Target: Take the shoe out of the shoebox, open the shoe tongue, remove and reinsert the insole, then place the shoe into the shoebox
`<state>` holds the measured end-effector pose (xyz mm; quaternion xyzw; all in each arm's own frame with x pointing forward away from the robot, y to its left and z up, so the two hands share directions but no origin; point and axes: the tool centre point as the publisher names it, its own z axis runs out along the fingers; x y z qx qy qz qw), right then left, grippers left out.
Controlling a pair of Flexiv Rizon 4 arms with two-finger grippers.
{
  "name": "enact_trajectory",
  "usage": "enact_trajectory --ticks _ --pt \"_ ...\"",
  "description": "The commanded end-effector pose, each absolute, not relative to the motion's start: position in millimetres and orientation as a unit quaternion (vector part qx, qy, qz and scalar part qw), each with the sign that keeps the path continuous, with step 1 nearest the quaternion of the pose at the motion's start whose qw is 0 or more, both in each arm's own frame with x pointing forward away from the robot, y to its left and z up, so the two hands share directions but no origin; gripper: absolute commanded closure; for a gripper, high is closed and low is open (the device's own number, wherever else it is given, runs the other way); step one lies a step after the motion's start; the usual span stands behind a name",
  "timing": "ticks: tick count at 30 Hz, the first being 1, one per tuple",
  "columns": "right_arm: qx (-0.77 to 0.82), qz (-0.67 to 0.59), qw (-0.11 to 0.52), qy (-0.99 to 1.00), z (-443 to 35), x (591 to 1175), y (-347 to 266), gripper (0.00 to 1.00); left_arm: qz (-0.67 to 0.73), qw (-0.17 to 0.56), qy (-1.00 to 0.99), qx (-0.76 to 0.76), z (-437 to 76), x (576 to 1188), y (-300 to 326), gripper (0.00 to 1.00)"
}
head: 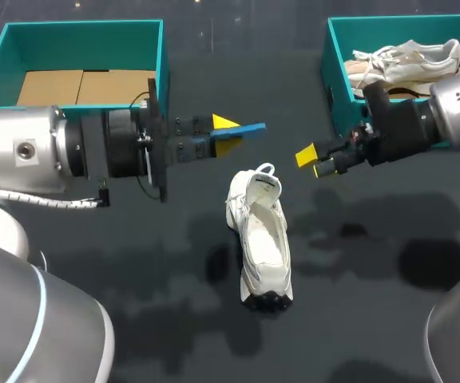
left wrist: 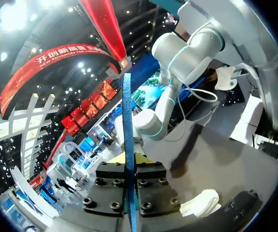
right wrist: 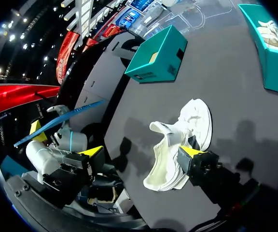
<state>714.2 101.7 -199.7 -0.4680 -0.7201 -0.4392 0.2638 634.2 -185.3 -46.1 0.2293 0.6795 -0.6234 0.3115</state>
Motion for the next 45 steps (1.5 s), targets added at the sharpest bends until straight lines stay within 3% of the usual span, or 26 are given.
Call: enact_trajectory --ticks 1,14,23,38,45 --pt "-0.462 -0.458 0.266 -0.711 -194.1 712.0 92.3 0.0 -0.508 0.52 0.553 0.406 -72.6 647.2 -191.3 1.0" --pt "-0.518 -0.439 0.254 -0.689 -186.7 715.3 90.8 0.0 -0.486 0.545 0.536 0.425 -82.8 654.5 -190.6 1.0" --pt "-0.482 -0.509 0.277 -0.657 -168.7 722.8 85.2 0.0 -0.418 0.582 0.509 0.476 -128.8 670.1 -194.3 1.0" --pt "-0.476 -0.511 0.285 -0.656 -164.0 732.5 88.1 0.0 -0.408 0.584 0.49 0.503 -137.7 676.4 -195.0 1.0" --pt "-0.462 -0.508 0.304 -0.66 -165.6 750.5 103.0 0.0 -0.406 0.568 0.51 0.502 -167.2 686.9 -208.3 1.0"
